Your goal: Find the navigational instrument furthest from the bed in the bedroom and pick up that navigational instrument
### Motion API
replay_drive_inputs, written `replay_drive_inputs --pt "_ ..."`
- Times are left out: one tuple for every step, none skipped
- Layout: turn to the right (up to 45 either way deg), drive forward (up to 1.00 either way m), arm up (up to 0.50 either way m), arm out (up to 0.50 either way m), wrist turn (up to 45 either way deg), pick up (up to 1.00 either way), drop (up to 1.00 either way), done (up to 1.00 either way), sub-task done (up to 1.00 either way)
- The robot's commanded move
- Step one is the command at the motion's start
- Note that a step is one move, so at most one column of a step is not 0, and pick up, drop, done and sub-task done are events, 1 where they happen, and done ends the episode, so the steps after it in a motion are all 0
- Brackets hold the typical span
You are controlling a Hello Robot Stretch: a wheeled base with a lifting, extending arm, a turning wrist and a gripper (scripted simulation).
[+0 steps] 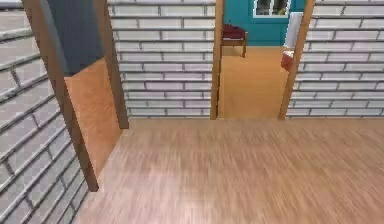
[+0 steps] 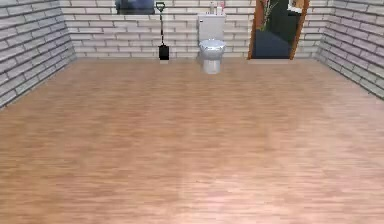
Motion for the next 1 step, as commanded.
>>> replay_drive_inputs --pt "45.0 0.00 0.00 0.00 0.0 0.00 0.00 0.00 0.00"
